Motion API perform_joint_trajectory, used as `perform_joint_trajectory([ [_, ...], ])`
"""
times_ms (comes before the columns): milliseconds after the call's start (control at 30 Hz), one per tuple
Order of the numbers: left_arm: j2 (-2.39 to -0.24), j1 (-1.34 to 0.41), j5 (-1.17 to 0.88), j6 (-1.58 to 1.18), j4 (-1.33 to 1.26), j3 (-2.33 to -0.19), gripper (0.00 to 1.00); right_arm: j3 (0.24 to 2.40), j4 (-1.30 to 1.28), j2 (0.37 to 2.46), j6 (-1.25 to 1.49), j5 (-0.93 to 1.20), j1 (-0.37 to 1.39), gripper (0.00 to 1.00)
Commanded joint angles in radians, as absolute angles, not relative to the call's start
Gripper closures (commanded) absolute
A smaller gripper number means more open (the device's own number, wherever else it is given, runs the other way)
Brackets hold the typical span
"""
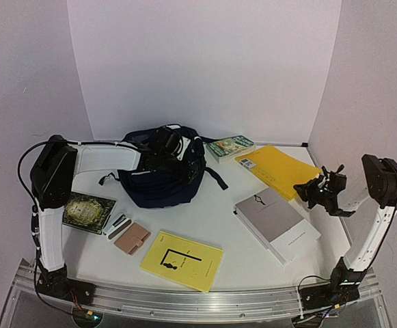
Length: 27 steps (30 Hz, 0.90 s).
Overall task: Pack the student bag
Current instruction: Pick up the files from the center of the board.
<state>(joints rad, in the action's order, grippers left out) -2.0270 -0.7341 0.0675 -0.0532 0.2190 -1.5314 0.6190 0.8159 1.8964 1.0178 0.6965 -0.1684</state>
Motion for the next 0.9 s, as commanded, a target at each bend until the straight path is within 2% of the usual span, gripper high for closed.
perform_joint_trajectory([
  [0, -1.990, -0.738, 0.089, -0.061, 0.226, -1.551, 0.00, 0.653, 0.916, 1.803, 1.039, 0.717, -0.158, 1.00],
  [433, -1.913, -0.738, 0.013, -0.126, 0.275, -1.585, 0.00, 0.776, 0.497, 1.485, 0.917, 0.879, -0.182, 1.00],
  [867, -1.819, -0.687, -0.340, -0.415, 0.097, -1.491, 0.00, 0.892, 0.486, 1.391, 0.925, 1.092, -0.064, 1.00],
])
